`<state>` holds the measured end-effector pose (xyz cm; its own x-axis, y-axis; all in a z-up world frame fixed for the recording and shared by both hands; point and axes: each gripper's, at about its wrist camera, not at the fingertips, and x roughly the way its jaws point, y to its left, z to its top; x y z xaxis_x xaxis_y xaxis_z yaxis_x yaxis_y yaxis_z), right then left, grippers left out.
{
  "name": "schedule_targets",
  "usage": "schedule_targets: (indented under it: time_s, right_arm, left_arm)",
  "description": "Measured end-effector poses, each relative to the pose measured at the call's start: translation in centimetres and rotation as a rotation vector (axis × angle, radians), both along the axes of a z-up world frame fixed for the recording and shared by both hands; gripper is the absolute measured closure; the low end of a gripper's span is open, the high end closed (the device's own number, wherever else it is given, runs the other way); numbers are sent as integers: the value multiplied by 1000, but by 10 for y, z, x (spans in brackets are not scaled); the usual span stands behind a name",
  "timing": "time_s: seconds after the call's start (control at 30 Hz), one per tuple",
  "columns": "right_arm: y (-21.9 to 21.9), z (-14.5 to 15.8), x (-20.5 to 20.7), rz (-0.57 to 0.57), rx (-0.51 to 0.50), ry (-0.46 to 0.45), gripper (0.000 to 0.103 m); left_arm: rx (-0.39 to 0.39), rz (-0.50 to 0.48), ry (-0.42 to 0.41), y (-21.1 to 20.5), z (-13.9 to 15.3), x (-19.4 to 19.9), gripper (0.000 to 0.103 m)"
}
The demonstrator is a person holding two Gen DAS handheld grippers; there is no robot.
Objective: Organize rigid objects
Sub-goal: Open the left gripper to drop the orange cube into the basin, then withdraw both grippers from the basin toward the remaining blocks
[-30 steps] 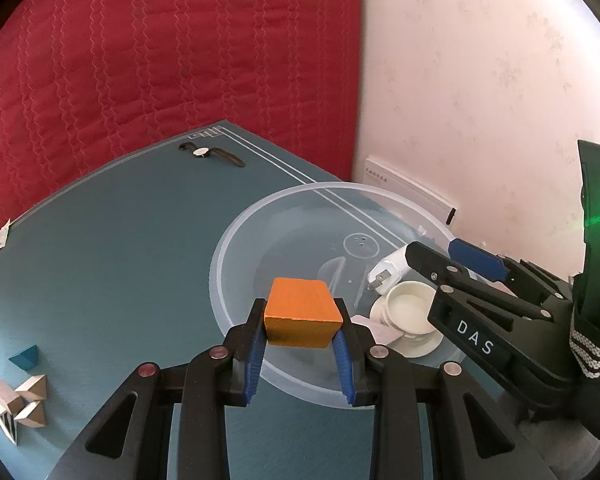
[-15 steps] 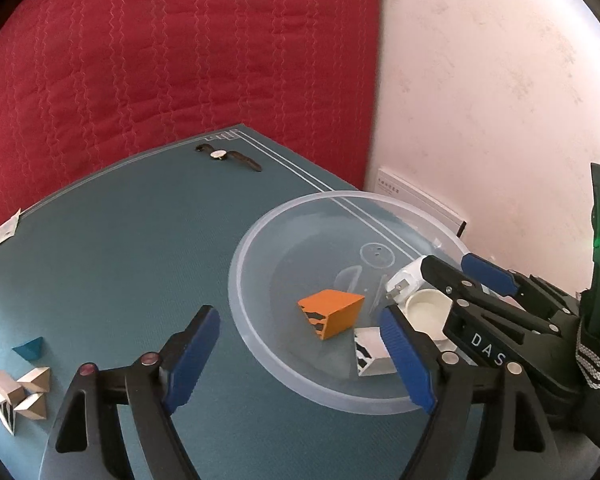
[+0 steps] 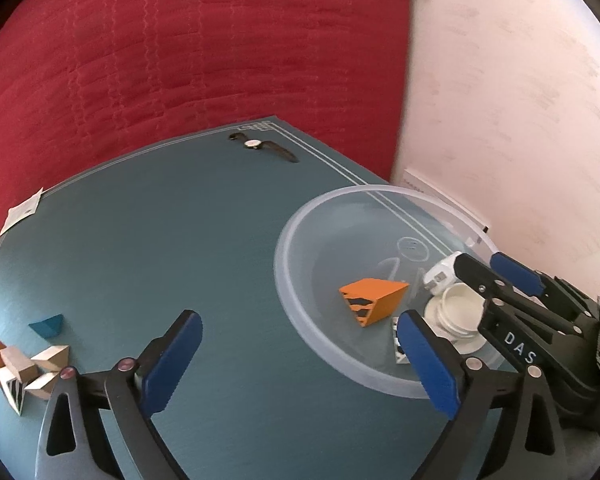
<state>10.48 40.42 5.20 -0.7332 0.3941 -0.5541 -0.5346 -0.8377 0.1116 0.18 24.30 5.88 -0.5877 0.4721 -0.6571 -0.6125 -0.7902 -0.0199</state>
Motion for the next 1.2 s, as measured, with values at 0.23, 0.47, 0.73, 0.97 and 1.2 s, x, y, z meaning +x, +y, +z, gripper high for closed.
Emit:
schedule_targets:
  time_s: [0.23,0.47,0.73,0.97,1.2]
  right_arm:
    - [-8,1,-3,15,30,0,55]
    - [-16,0,-7,37,39,-7,55]
    - [-32,3,-12,81,62,-26,55]
    - [-55,7,-18,150,80,-31,55]
    - [-75,10,-26,191,92,-36,55]
  left_arm:
    - [-17,30,15,-11,-3,0,2]
    - [-33,63,37,-23,-7,1,1]
    - [-45,116,42,-40,-11,-1,1]
    - [-55,160,46,-59,-15,-5,1]
    - [-51,222,36,-85,-18,-9,1]
